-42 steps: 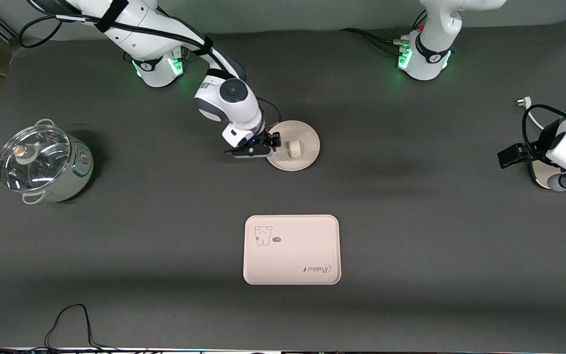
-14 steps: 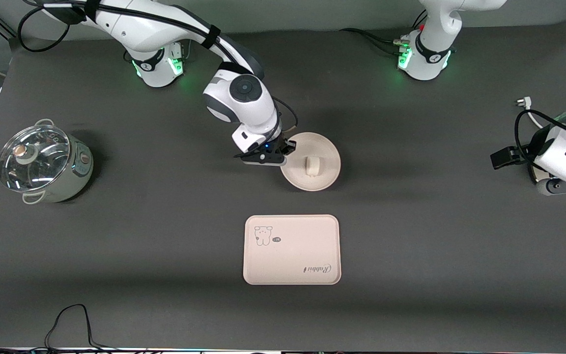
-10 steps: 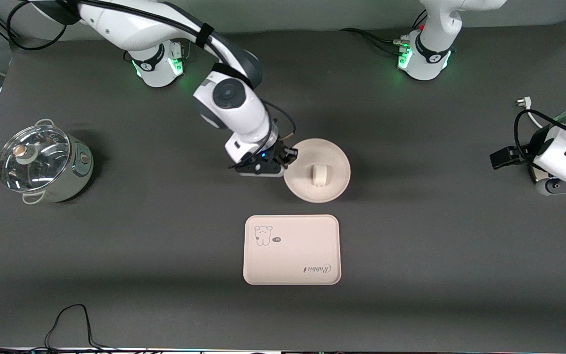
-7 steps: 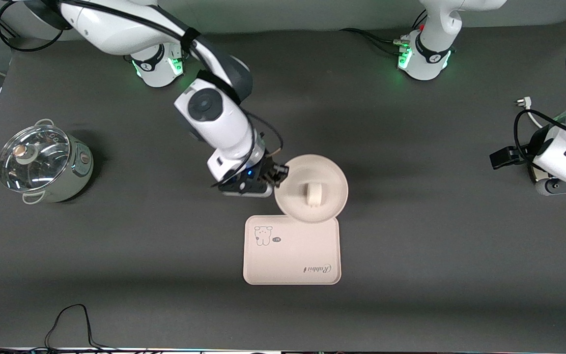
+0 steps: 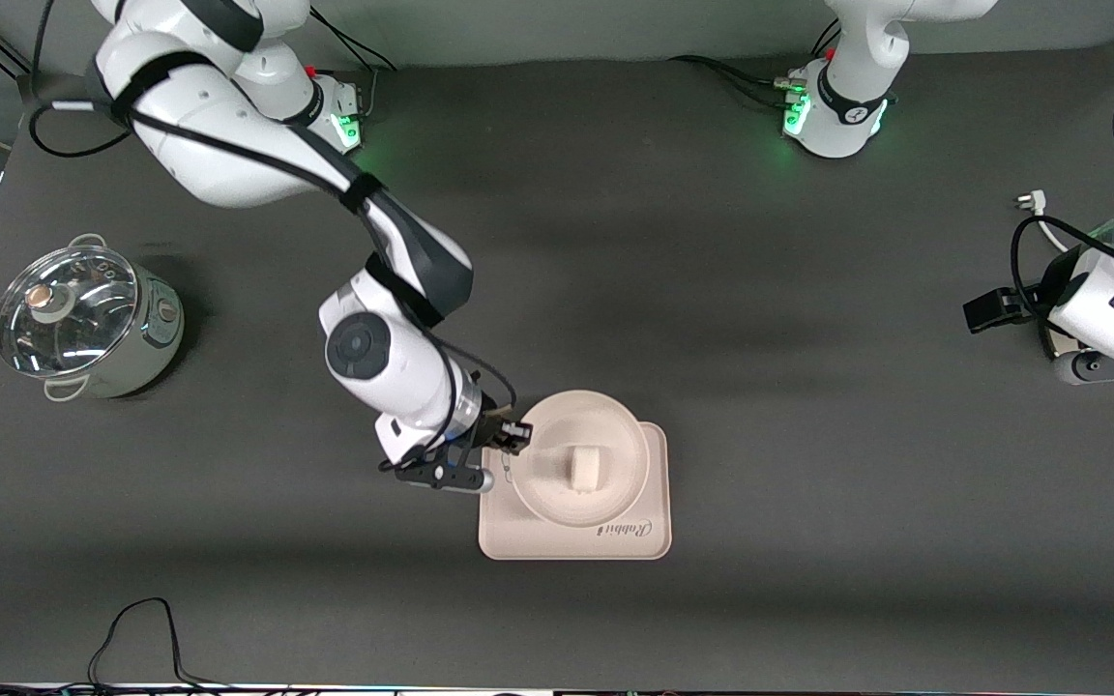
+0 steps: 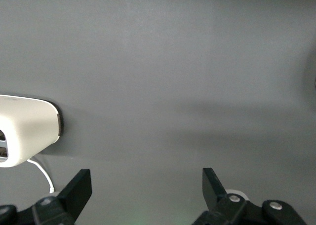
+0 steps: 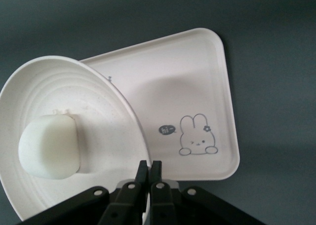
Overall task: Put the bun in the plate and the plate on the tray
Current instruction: 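Lift the plate with the bun and carry it over the tray, then lower the plate onto the tray and open the right gripper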
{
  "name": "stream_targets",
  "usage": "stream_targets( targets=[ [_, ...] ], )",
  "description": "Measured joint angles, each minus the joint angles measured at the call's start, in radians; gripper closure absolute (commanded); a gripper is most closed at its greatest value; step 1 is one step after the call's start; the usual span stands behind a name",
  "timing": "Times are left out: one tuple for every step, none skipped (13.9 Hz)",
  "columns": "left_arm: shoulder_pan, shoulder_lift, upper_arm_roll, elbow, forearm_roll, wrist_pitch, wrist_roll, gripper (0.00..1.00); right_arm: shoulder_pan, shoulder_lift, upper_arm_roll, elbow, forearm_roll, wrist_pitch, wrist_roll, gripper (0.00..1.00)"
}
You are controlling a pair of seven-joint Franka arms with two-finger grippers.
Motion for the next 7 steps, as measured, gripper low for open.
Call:
stream_targets(
  targets=[
    [0.0,0.0,-0.003,0.0,0.0,0.0,0.0,0.0,0.001,0.03,-0.002,0.017,0.0,0.001,-0.003,1.0],
    [-0.001,0.0,-0.007,0.0,0.0,0.0,0.0,0.0,0.004,0.059,-0.007,0.033,0.0,0.008,-0.004,1.0],
    [-0.001,0.0,-0.01,0.0,0.0,0.0,0.0,0.0,0.006,0.085,-0.015,0.046,0.0,0.024,-0.004,1.0],
    [-0.001,0.0,-0.011,0.0,0.0,0.0,0.0,0.0,0.006,0.109,-0.021,0.053,0.0,0.046,-0.006,1.0],
    [-0.001,0.0,-0.011,0.001,0.0,-0.001,0.0,0.0,0.007,0.13,-0.027,0.058,0.0,0.069,-0.007,1.0],
    [-0.001,0.001,-0.011,0.001,0.0,-0.001,0.0,0.0,0.007,0.147,-0.034,0.061,0.0,0.091,-0.008,1.0],
    [-0.001,0.001,-0.011,0.001,0.0,-0.002,0.0,0.0,0.008,0.163,-0.041,0.065,0.0,0.109,-0.009,1.0]
  ],
)
